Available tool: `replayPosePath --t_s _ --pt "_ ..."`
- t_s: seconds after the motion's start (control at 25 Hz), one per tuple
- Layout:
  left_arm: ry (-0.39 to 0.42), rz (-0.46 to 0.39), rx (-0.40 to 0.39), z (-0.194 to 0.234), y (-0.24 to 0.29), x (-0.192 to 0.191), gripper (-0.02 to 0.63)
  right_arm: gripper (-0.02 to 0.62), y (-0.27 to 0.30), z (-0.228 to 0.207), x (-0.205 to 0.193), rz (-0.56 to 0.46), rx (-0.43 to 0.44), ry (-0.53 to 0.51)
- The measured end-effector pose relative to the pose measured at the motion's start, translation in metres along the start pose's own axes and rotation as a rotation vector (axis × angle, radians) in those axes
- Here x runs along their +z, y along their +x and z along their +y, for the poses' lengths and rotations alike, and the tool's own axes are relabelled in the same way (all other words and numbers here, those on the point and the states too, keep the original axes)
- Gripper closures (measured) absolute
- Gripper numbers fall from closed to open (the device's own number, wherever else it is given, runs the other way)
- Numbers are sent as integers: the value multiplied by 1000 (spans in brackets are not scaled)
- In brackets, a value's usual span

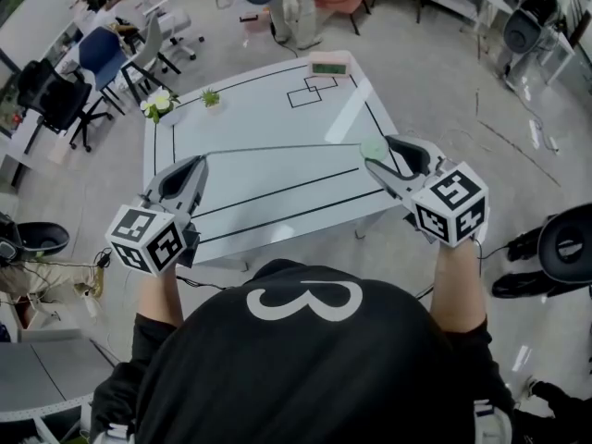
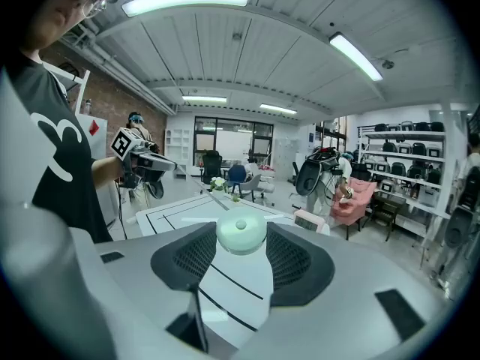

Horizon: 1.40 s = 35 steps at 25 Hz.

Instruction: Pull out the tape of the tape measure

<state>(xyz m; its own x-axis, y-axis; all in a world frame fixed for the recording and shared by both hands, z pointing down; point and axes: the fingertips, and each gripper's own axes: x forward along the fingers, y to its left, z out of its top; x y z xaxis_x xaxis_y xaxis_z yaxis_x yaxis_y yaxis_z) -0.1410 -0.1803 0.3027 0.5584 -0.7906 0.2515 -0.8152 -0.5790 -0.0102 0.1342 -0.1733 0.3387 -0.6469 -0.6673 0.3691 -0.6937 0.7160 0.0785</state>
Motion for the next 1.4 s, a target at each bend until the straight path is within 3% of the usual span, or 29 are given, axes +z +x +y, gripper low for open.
replayPosePath --t_s 0.44,1.04,1.4 --pt "-70 5 92 36 -13 -18 600 377 14 5 -3 25 -1 7" --pt "-89 12 48 25 -3 -24 600 377 39 14 7 38 56 -27" --pt "-117 36 92 45 0 -38 600 377 73 14 6 50 96 -44"
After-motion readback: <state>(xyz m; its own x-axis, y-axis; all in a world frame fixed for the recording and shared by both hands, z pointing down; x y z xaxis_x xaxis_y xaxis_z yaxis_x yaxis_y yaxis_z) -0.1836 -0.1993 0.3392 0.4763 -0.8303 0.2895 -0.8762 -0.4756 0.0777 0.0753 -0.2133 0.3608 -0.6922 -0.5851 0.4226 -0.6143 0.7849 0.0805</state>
